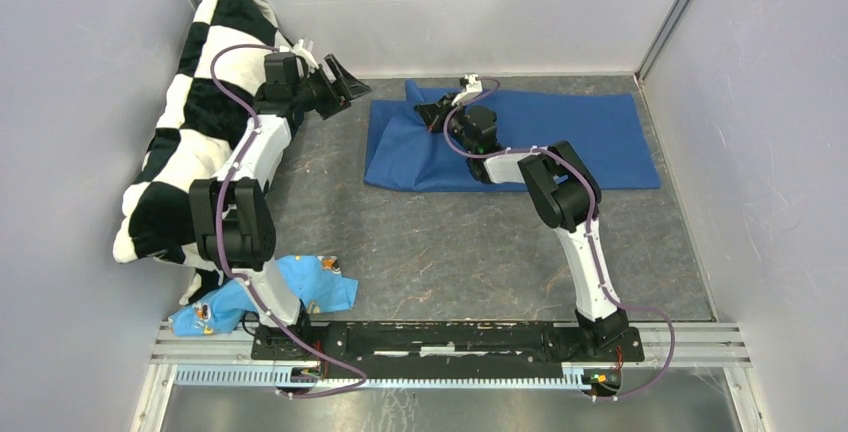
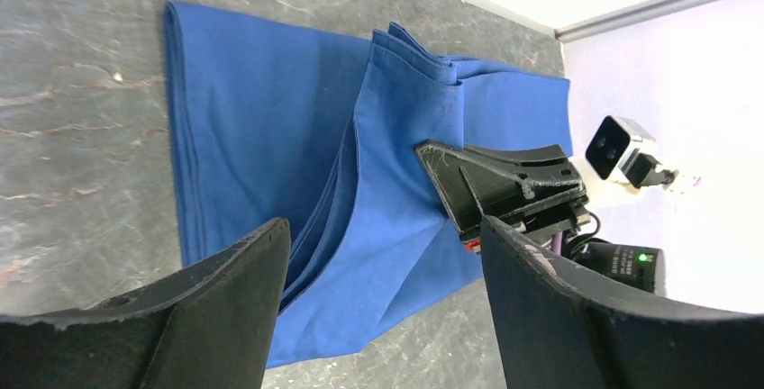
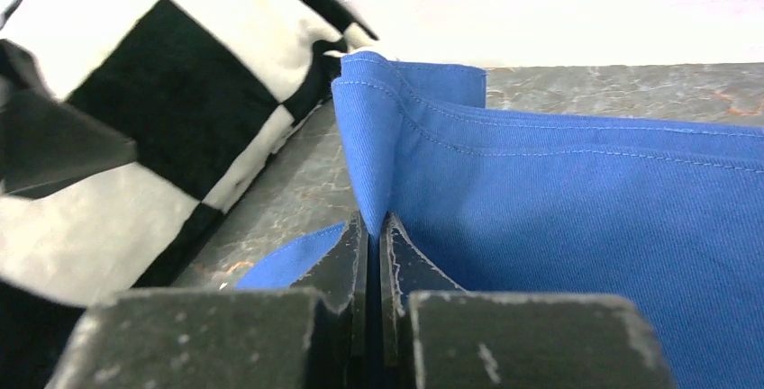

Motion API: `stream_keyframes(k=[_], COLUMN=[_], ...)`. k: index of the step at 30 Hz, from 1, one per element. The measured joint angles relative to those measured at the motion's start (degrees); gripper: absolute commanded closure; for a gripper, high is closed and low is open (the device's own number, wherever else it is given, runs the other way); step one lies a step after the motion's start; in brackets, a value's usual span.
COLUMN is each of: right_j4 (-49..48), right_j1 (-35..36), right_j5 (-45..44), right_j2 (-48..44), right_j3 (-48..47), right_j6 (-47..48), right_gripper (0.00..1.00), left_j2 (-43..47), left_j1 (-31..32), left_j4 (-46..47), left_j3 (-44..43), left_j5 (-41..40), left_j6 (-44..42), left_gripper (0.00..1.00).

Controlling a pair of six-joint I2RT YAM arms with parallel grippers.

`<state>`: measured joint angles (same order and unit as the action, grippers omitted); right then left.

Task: Open and lay out the surgical kit
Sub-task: Open the surgical kit at the center of the board.

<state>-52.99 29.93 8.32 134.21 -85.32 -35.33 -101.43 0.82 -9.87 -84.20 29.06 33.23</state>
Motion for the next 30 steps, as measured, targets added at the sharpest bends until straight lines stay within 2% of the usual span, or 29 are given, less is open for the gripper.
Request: stream_keyframes(k=[4,9,12,18,24,28,30], right_j4=[-9.88,-16.70,-19.87,-26.67,-30.67,-31.10,-31.45], right_j1=[-0.74,-0.63,-0.04,2.75,3.76,4.04,4.37], right_j5=[4.96,8.22,7.85,4.79,3.54,2.93,1.81], right_j2=[-0.52,-4.90,-8.83,-14.91,-16.52,-16.63,-16.85], right_j3=[6.54,17.73,25.57,35.54,42.07,42.93,43.28], right_j6=[-0.81,1.73,4.13,7.02,9.29,9.81,9.81], right_gripper=[1.00,1.00,1.00,1.00,1.00,0.97,0.96], left_j2=[-1.75,-3.87,-4.31,-6.64,-10.40,-11.47,-11.47], left_j1=[0.00,0.00,0.39,3.54,10.75,14.62,15.78], left_j4=[2.40,7.13,10.32,14.40,12.52,8.96,5.64], left_j3=[1.46,3.67,5.57,6.16,5.07,3.58,2.25], left_j5=[3.06,7.08,8.81,10.54,10.62,10.12,8.28], left_j6=[2.36,6.08,9.03,11.41,7.91,3.93,1.07], left_gripper=[0.17,0.12,0.11,0.13,0.04,0.04,0.07])
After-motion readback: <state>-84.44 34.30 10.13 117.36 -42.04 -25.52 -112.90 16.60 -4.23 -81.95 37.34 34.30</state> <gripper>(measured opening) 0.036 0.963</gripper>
